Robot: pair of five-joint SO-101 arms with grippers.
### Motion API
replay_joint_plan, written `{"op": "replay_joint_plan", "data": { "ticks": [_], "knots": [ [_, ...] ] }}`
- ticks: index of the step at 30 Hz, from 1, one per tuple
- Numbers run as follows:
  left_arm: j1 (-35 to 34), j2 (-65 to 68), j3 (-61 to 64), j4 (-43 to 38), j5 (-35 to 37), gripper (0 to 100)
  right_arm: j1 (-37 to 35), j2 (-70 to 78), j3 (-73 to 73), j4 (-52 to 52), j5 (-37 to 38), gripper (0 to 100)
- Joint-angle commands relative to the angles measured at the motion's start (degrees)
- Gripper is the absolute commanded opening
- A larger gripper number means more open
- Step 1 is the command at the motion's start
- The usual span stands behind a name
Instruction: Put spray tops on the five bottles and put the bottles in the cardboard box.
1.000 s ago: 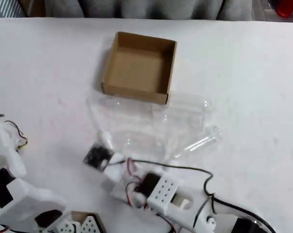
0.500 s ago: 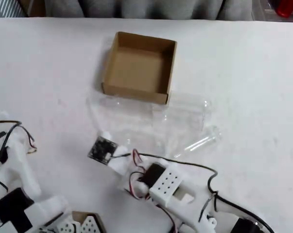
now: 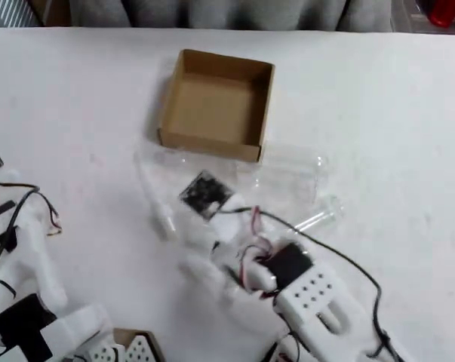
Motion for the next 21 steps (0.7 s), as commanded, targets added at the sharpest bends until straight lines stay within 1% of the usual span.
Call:
{"op": "replay_joint_plan", "data": {
  "ticks": [1, 5, 9, 11, 17, 21],
  "knots": [
    [2.0, -3.1, -1.5, 2.8, -0.6, 3, 5.0, -2.9, -0.3, -2.2, 4.5, 6.5],
    [2.1, -3.1, -1.5, 2.6, -0.6, 3, 6.1, -2.9, 1.9, -6.0, 7.7, 9.0],
    [2.1, -3.1, -1.4, 2.9, -0.6, 3, 6.1, -0.5, 1.9, -6.7, 11.1, 15.6],
    [2.1, -3.1, -1.4, 2.9, -0.7, 3, 6.1, 2.8, 1.8, -8.7, 12.6, 17.8],
    [2.1, -3.1, -1.3, 2.7, -0.7, 3, 6.1, 14.9, 1.3, -17.5, 15.6, 17.3],
    [2.1, -3.1, -1.2, 2.7, -0.7, 3, 6.2, 21.7, -2.2, -18.8, 15.7, 19.3]
  ]
}}
